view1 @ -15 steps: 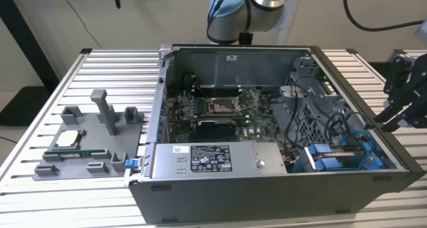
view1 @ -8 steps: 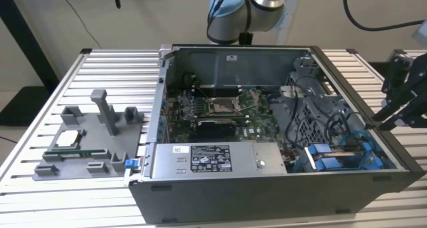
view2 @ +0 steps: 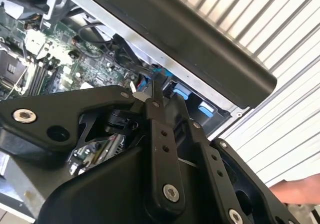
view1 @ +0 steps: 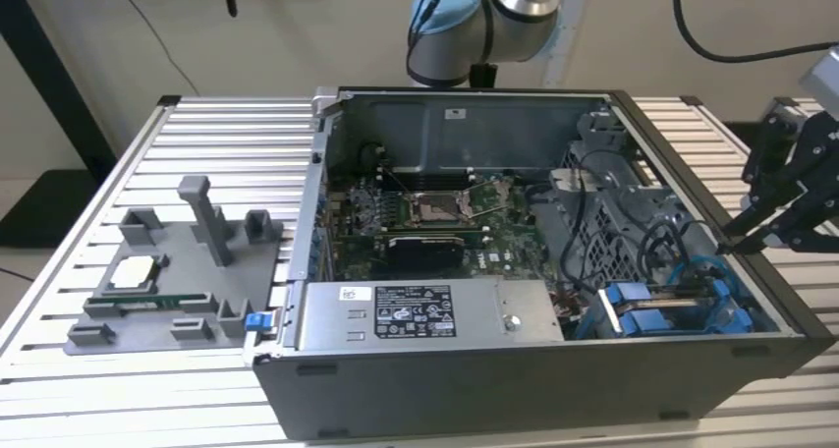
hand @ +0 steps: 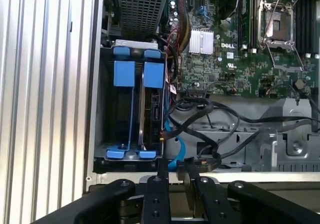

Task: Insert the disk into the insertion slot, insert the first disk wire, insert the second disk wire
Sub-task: 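Insert the second disk wire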

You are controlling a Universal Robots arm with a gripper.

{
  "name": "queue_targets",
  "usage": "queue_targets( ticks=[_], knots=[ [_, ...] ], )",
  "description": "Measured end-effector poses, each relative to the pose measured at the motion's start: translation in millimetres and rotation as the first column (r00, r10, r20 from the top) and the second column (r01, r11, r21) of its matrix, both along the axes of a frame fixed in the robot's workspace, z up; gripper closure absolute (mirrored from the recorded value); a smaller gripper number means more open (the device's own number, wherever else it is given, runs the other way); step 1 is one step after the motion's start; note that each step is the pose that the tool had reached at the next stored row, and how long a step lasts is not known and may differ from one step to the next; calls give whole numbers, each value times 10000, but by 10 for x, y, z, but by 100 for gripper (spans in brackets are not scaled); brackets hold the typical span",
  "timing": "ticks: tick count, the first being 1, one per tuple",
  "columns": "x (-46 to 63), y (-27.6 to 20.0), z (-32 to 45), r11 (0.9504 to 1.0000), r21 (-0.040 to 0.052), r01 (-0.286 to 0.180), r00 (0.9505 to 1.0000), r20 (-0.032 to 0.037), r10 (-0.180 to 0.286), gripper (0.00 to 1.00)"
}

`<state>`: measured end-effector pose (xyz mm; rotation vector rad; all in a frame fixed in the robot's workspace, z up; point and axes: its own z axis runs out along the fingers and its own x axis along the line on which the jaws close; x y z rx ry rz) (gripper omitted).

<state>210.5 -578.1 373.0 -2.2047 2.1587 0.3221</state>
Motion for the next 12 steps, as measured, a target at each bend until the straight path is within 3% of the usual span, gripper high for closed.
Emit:
queue_targets(
  ticks=[1, 3, 12],
  knots=[
    [2, 0, -6, 10000, 85, 1, 10000, 0, -1, 0],
    [10, 0, -16, 9999, 151, 2, 10000, -1, -2, 0],
    [43, -9, -85, 9998, 199, 30, 10000, 0, -30, 0]
  ],
)
